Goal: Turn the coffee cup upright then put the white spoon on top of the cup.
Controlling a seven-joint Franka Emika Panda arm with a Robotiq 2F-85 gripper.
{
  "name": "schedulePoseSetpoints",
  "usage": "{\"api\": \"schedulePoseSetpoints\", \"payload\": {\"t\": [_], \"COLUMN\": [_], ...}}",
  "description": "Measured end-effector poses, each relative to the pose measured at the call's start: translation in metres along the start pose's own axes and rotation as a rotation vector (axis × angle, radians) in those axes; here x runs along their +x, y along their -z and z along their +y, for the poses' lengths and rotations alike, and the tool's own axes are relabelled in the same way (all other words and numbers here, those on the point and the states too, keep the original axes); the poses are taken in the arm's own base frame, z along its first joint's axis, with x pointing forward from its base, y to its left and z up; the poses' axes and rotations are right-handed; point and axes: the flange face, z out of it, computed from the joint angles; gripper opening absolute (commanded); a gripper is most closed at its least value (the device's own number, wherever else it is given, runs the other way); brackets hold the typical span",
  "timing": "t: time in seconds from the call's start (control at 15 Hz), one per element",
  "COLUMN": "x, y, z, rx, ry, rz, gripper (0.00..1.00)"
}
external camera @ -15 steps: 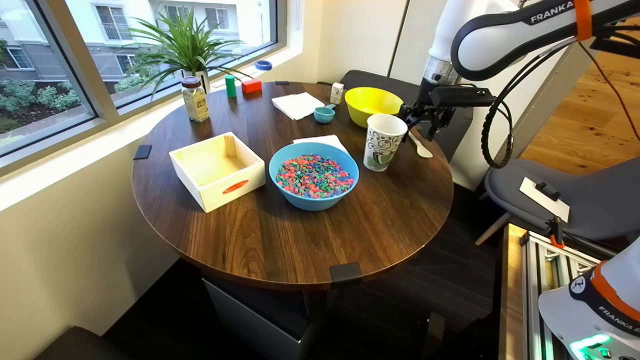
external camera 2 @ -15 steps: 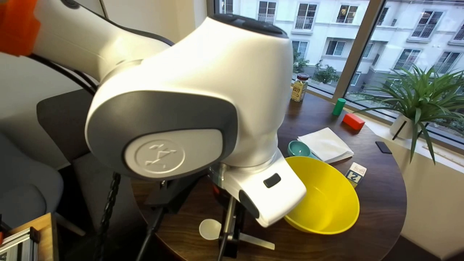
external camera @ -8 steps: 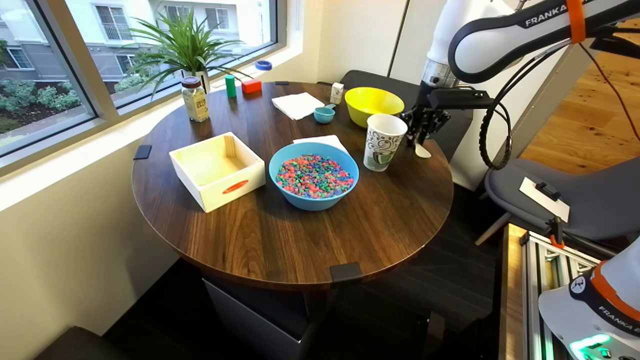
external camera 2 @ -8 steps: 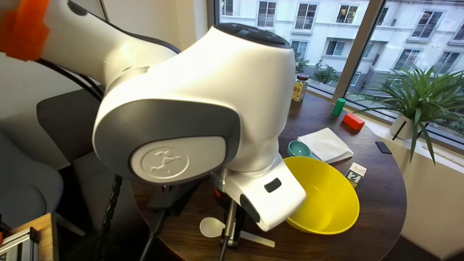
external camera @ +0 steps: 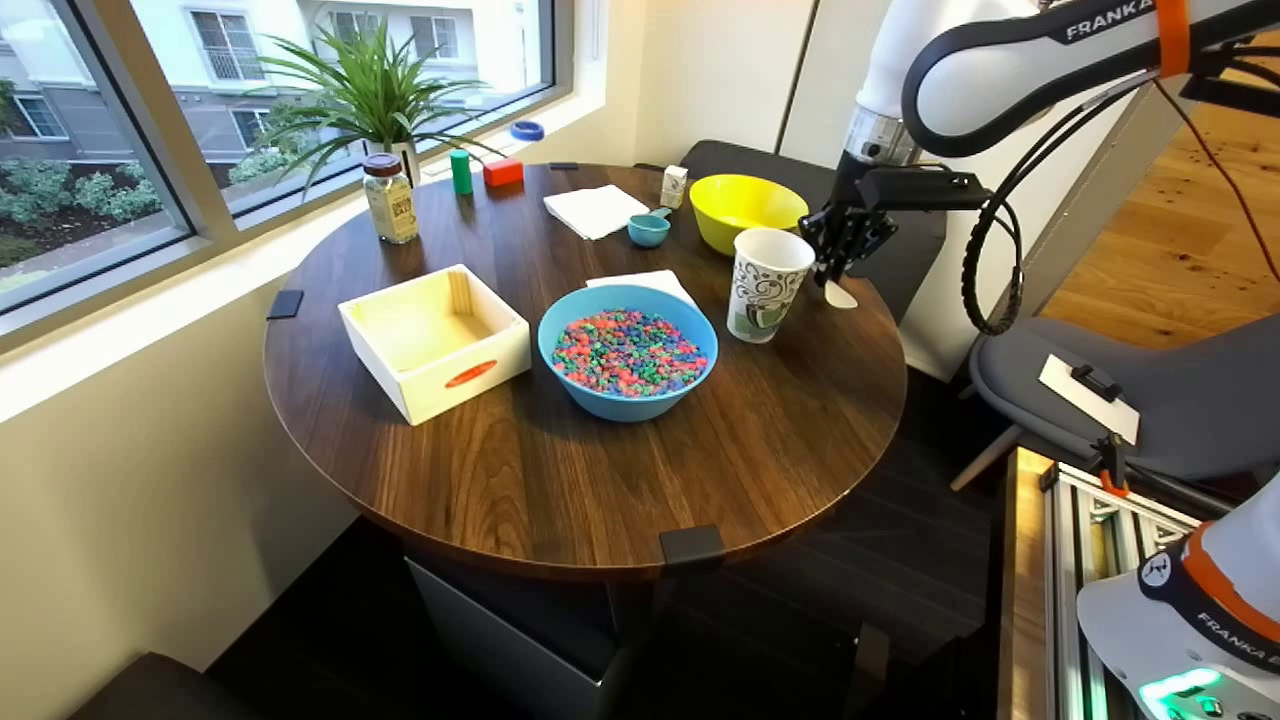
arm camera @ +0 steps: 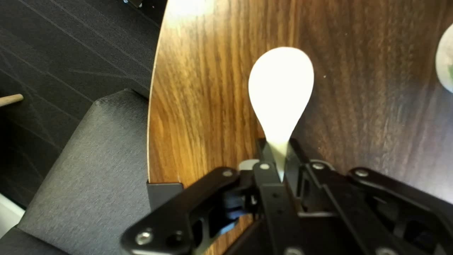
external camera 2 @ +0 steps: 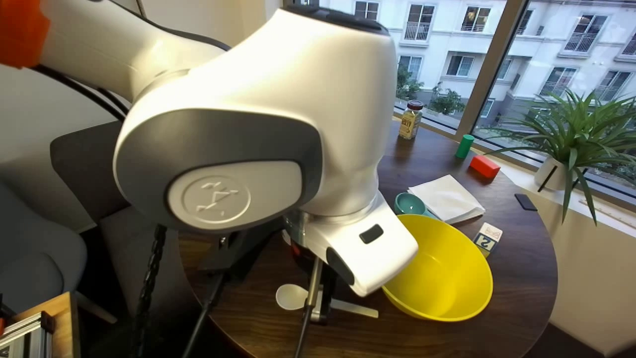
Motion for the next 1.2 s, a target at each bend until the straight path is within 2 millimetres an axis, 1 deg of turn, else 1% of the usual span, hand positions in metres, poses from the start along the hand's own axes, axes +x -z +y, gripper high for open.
{"api": "schedulePoseSetpoints", "payload": {"t": [0.27,0.73,0.93,1.2], "x": [-0.009,-0.042,-0.052,-0.059], "y": [0.028,0.090,0.115,0.139], "z": [-0.007,-0.016,-0.020,-0.036], "rx": [0.027,0.040,0.046,0.059], "ry": [0.024,0.078,0.094,0.112], "rz": [0.039,0.072,0.089,0.120], "gripper": [0.05,0.05,0.05,0.05]}}
